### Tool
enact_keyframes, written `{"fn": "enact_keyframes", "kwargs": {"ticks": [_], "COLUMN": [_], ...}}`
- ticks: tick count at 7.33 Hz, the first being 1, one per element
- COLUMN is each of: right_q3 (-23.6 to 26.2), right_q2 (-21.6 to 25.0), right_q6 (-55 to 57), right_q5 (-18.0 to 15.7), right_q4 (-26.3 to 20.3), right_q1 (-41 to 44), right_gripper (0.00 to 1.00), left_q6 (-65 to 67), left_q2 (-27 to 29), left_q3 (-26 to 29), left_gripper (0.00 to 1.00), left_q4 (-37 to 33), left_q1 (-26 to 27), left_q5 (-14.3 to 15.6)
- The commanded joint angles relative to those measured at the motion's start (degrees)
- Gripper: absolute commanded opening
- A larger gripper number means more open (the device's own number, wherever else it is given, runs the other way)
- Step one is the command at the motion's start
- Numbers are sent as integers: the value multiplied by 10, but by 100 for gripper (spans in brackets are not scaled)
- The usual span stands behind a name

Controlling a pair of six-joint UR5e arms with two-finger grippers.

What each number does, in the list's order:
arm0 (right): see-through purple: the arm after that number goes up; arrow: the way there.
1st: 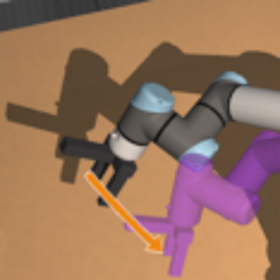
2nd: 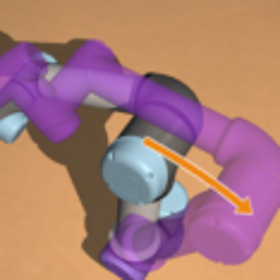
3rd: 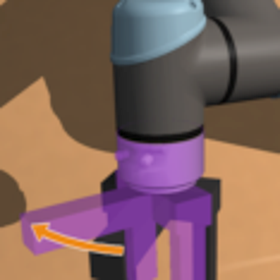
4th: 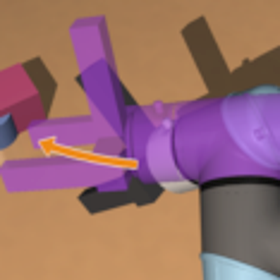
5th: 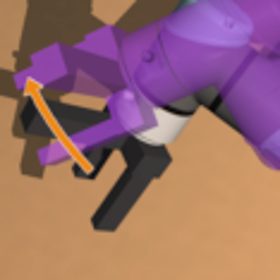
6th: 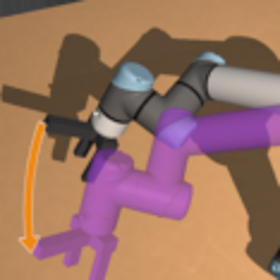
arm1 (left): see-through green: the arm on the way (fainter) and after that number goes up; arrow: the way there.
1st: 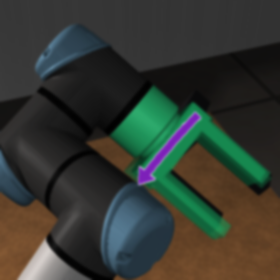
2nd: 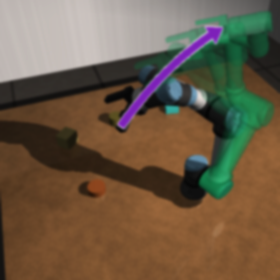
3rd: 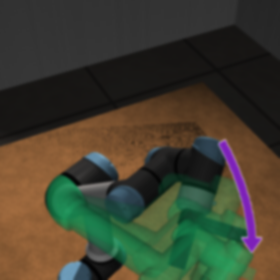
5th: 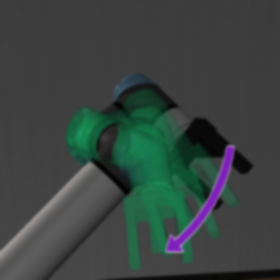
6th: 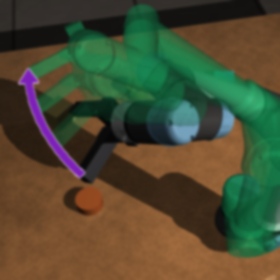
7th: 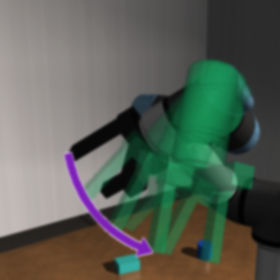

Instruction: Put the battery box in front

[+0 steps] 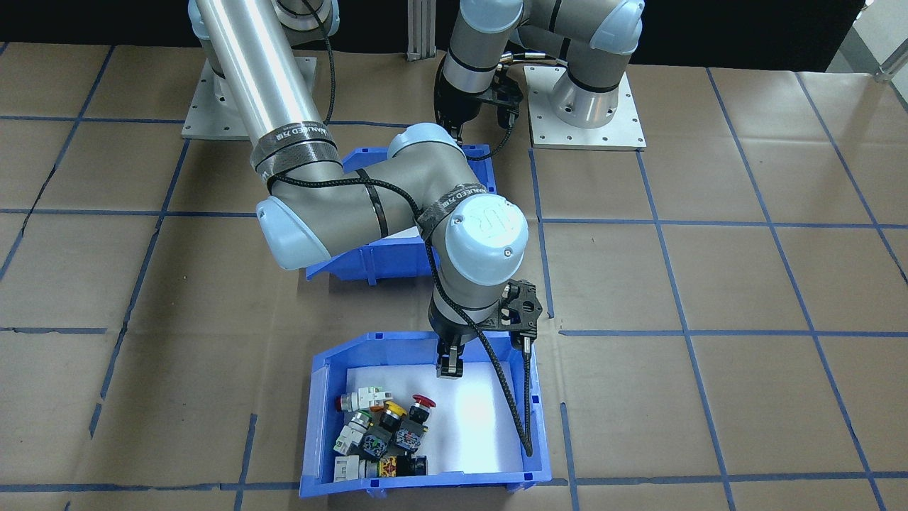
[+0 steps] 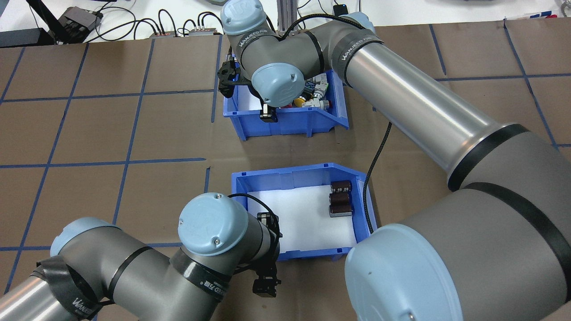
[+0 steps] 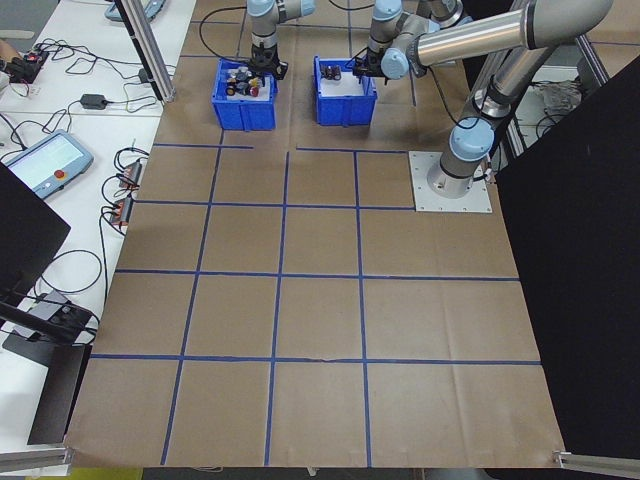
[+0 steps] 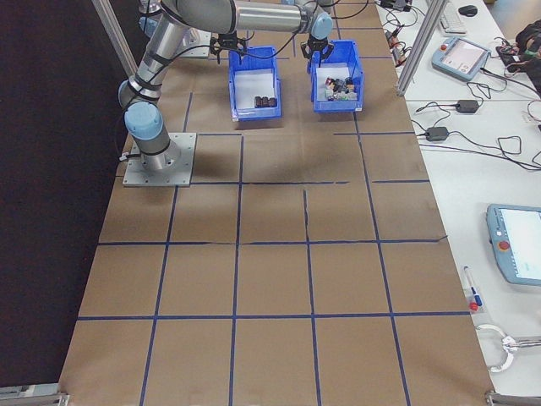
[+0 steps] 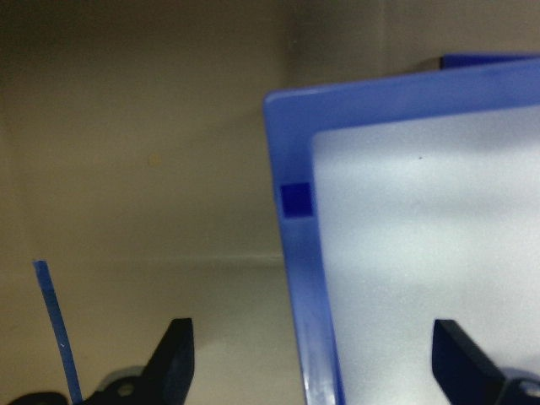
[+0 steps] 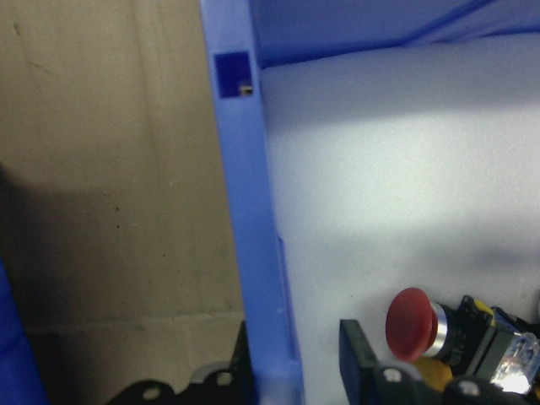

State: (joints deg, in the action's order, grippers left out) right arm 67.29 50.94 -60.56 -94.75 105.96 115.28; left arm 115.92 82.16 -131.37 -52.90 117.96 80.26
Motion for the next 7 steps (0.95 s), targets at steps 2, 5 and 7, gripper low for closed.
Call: {"fn": "enact_keyframes", "kwargs": {"ticks": [2, 5, 7], "right_q3": [-3, 11, 45], "right_q2": [20, 79, 109], "right_q6": [-41, -109, -181], "right_q5": [-3, -3, -31], "right_q4": [0, -32, -37], "right_q1": [-12, -87, -153], "right_gripper": [0, 0, 0], "left_q6": [47, 51, 50], "left_q2": [44, 67, 66], "left_q3": [9, 19, 20], "left_gripper": [100, 70, 15], "left_q4": [25, 43, 54], "left_q1": [17, 38, 39], "left_q5": [5, 36, 33]}}
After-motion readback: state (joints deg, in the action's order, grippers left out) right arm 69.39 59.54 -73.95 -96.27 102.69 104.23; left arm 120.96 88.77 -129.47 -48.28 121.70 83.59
